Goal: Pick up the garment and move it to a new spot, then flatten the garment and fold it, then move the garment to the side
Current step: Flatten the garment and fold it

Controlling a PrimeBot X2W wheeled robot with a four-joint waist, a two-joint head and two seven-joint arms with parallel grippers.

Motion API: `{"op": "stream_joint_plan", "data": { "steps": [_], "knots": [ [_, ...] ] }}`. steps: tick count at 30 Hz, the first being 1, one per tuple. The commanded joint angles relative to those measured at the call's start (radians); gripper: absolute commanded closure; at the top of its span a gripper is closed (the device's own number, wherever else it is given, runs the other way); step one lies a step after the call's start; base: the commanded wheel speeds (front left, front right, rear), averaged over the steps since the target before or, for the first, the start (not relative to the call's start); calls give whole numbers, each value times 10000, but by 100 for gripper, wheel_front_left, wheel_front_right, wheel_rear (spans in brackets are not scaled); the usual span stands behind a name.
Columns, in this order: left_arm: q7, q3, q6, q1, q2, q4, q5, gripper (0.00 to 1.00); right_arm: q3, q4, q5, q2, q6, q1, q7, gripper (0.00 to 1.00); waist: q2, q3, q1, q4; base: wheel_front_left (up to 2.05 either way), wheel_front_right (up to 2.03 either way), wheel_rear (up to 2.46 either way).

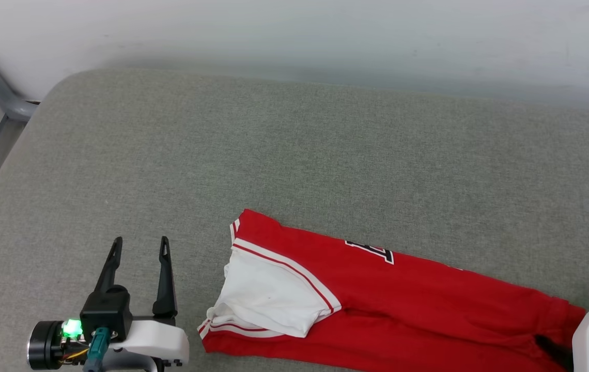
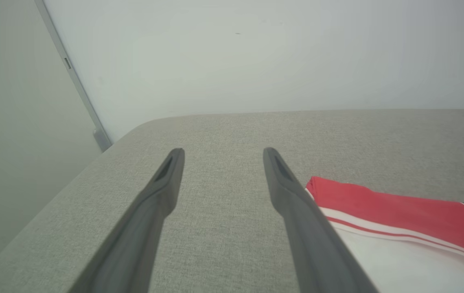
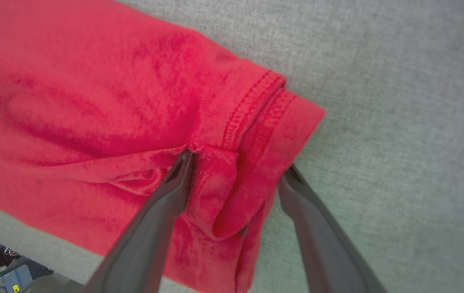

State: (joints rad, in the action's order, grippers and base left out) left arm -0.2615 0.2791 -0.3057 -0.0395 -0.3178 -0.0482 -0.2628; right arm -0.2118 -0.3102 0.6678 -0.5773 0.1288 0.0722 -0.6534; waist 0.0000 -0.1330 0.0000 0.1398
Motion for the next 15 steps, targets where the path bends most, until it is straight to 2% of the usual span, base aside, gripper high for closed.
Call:
{"op": "stream_joint_plan", "data": {
  "steps": [1, 2, 3, 15],
  "knots": [
    [-48, -136, 80, 109, 132, 22, 131, 0, -454, -326, 108, 433, 33, -327, -27, 31, 0, -4, 0, -18, 0, 0, 0],
    [-48, -214, 174, 193, 195, -31, 276, 0, -500, -386, 145, 451, 33, -288, 58, 85, 0, 5, 0, -41, 0, 0, 0],
    [-47, -334, 256, 241, 308, -53, 391, 0, -519, -429, 147, 438, 31, -249, 215, 100, 0, 15, 0, -66, 0, 0, 0],
    [-47, -1376, 921, 756, 1103, 17, 1377, 0, 191, -576, 724, -500, 7, 263, 1258, 100, 0, 302, 0, -398, 0, 0, 0]
  ]
}}
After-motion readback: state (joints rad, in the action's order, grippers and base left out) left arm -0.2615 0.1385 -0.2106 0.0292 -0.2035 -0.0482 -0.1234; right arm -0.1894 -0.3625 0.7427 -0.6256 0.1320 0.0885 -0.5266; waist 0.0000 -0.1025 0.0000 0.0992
